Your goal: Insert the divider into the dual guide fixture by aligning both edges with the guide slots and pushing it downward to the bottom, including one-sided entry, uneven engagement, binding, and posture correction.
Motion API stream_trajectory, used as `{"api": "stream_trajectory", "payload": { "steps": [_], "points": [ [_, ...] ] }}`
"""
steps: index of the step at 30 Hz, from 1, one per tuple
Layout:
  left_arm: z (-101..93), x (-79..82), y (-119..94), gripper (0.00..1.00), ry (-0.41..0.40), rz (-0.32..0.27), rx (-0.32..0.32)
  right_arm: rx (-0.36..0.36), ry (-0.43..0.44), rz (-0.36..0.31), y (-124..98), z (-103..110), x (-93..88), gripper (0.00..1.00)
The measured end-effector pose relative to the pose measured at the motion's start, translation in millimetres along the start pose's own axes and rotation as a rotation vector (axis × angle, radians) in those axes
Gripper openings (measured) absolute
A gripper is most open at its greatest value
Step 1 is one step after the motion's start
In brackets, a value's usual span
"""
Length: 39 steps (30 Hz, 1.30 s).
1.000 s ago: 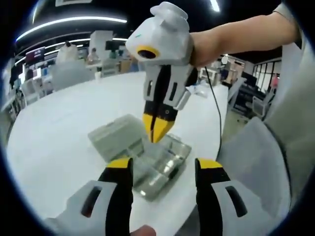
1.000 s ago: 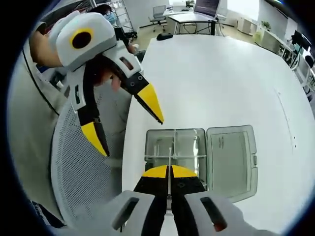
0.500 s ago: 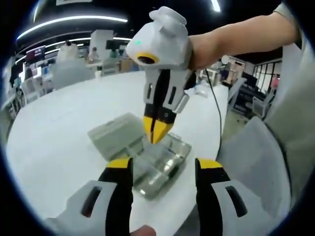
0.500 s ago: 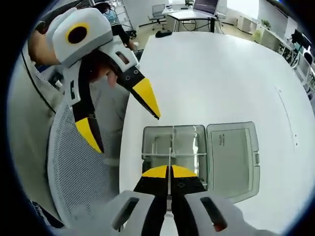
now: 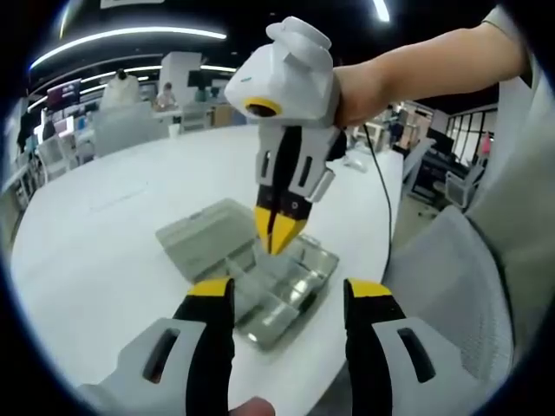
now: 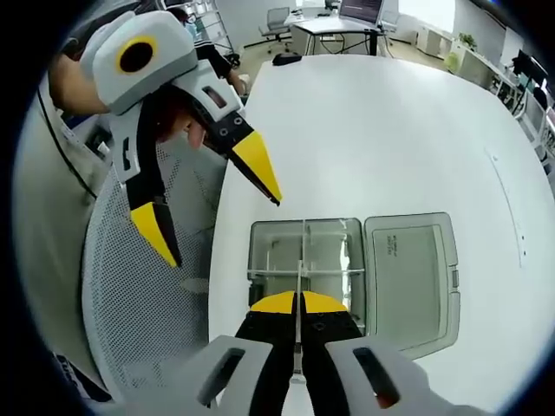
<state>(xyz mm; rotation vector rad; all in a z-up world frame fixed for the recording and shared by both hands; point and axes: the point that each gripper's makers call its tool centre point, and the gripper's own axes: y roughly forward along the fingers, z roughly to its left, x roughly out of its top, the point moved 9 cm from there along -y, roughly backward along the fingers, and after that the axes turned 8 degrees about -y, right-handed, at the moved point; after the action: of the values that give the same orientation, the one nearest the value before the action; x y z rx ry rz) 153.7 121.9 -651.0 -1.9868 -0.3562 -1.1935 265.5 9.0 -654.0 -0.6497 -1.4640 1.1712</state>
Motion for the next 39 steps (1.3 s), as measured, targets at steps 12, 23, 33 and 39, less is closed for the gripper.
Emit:
{"api": "stream_trajectory", "payload": {
  "steps": [12,23,33,39],
  "points": [
    [2.2,-1.4,-2.6,0.49,-0.007,-0.002,0.003,-0.005,0.002,0.014,5.1,-4.1,-1.6,0.00],
    [2.3,-0.8,-2.6,0.49,-0.009,-0.005,0.004,0.001,0.014,0.001,6.0,-3.0,0.6,0.00],
    [1.5,-1.1,-3.2,0.49,-0.009,-0.003,0.003,-0.002,0.001,0.015,9.2,-2.7,1.4,0.00],
    [2.2,-1.2,-3.2,0.49,-0.011,-0.005,0.004,-0.007,-0.007,0.028,5.6,-3.5,-1.0,0.00]
  ]
}}
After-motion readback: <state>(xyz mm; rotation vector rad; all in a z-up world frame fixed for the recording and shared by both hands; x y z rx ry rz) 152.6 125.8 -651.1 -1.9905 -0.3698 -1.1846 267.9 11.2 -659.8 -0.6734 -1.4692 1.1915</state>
